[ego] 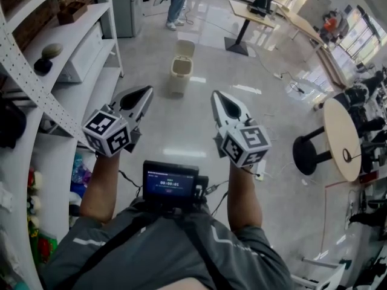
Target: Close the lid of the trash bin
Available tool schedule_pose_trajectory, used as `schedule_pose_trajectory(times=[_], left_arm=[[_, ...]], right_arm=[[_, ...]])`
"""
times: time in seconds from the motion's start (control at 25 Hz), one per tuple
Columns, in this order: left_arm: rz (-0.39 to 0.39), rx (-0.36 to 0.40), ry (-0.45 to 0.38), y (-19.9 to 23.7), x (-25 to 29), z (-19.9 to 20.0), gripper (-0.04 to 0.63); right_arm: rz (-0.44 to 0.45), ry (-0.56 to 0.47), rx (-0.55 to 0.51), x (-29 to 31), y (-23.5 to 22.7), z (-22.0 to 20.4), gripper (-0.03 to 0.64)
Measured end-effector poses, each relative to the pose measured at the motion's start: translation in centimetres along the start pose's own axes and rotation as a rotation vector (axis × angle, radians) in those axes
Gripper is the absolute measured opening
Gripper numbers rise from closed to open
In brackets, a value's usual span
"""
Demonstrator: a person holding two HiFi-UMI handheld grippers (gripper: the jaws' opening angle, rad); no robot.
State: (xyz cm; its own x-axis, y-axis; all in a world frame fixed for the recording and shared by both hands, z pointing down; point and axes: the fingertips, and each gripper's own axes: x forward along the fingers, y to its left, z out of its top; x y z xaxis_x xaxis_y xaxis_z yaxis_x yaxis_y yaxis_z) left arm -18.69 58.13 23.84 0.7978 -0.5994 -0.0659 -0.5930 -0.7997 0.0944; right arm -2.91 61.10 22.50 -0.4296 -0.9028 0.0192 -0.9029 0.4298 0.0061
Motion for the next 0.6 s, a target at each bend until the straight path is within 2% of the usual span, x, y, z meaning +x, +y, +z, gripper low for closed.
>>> schedule_pose_trajectory(times=[0.32,0.52,0.6], left_arm=[[0.010,-0.006,0.000,2.3,-1.8,-0.4,-0.008],[-0.059,0.032,0.011,2.6,-2.8,-1.1,-0.008],[-0.076,0.020,0.019,2.7,-2.8,-1.8,-0.008]], right_arm=[[-0.024,0.005,0.037,1.5,1.4,-0.3,0.011],[-0.051,0.008,0.044,2.4,2.5,-0.6,0.011],[-0.068,0.020,0.057,2.5,2.8,-1.2,0.011]])
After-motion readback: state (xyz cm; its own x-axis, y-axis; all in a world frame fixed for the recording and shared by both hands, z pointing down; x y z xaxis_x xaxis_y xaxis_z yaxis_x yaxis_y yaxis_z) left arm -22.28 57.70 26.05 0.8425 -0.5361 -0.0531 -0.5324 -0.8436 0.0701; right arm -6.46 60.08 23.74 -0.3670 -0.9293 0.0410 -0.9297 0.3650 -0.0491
